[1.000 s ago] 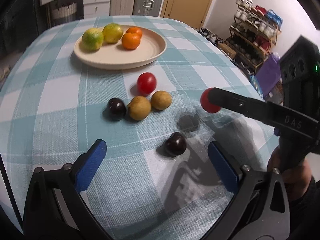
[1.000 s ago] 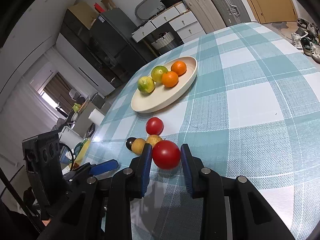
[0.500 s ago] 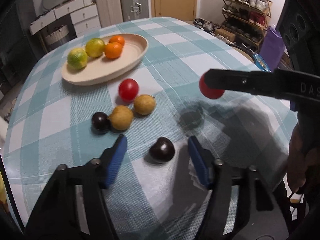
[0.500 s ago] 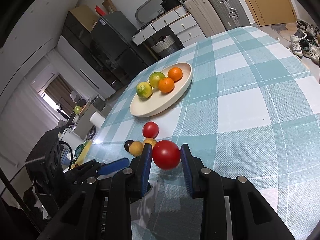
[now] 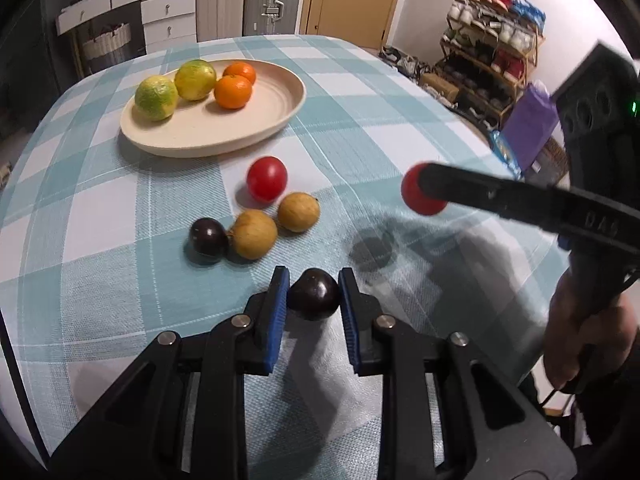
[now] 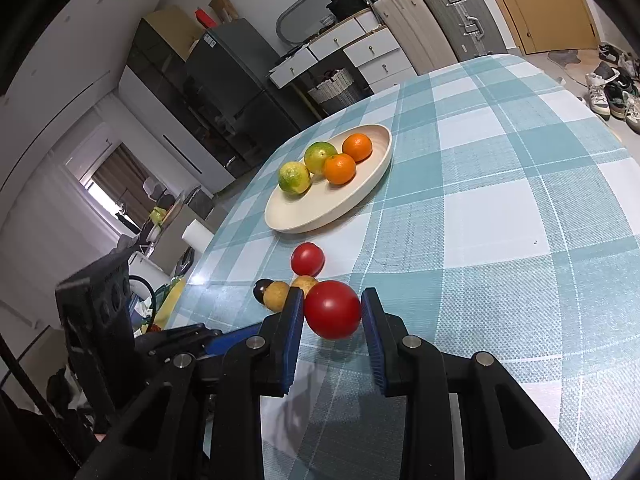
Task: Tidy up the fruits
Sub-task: 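Carry the red tomato and dark plum over the cream plate with both grippers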
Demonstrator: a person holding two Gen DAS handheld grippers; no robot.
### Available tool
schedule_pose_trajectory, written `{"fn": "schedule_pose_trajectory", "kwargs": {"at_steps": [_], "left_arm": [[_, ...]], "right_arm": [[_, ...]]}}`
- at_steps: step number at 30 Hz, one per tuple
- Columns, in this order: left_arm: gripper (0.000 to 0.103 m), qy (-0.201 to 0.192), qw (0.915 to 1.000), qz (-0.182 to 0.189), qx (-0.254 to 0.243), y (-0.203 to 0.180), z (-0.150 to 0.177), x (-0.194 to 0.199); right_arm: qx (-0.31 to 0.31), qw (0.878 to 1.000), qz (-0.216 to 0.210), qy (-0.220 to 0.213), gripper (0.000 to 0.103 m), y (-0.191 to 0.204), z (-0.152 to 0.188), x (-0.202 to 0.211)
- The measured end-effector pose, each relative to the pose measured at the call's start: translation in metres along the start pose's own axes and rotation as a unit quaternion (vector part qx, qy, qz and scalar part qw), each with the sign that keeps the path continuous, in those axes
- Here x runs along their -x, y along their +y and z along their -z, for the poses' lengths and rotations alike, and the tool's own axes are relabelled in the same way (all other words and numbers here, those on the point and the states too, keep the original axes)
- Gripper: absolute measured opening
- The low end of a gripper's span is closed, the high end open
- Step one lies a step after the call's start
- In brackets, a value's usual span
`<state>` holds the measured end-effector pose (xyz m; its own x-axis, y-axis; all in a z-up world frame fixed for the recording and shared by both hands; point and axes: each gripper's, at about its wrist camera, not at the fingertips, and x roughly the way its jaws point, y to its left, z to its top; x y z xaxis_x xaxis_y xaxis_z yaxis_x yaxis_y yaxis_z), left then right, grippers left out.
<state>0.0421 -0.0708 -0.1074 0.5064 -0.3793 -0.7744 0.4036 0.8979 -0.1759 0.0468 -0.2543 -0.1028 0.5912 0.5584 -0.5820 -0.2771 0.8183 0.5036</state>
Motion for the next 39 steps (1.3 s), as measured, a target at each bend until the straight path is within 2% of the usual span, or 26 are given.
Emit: {"fn": "schedule_pose_trajectory", "kwargs": {"at_steps": [4, 12, 17, 24, 30, 39], "left_arm": [[0.022, -0.010, 0.9992, 0.023, 0.029, 0.017, -0.008, 0.011], [0.022, -0.053, 0.9977, 0.009, 0.041, 0.046, -0.045, 0.036], [0.022, -0.057, 0.9967, -0.001, 0.058, 0.071, -0.078, 0.035], [0.023, -0.045, 0.9956, 0.005, 0.082, 0.102, -0.124, 0.009], [0.022, -0.033, 0.9948, 0.006, 0.096, 0.118, -0.148, -0.023], [0.023, -0.019, 0.9950, 0.004, 0.098, 0.126, -0.167, -0.060]], "right_arm": [[0.009, 1.000, -0.004, 0.002, 0.030, 0.006, -0.006, -0.004], [0.029, 0.999, -0.022, 0.000, 0.030, 0.021, -0.032, -0.015], [0.032, 0.999, -0.043, 0.003, 0.030, 0.028, -0.058, -0.029], [0.022, 0.998, -0.055, 0.006, 0.030, 0.024, -0.094, -0.055], [0.012, 0.998, -0.060, 0.011, 0.030, 0.019, -0.118, -0.079], [-0.003, 1.000, -0.029, 0.009, 0.030, 0.000, -0.142, -0.108]]}}
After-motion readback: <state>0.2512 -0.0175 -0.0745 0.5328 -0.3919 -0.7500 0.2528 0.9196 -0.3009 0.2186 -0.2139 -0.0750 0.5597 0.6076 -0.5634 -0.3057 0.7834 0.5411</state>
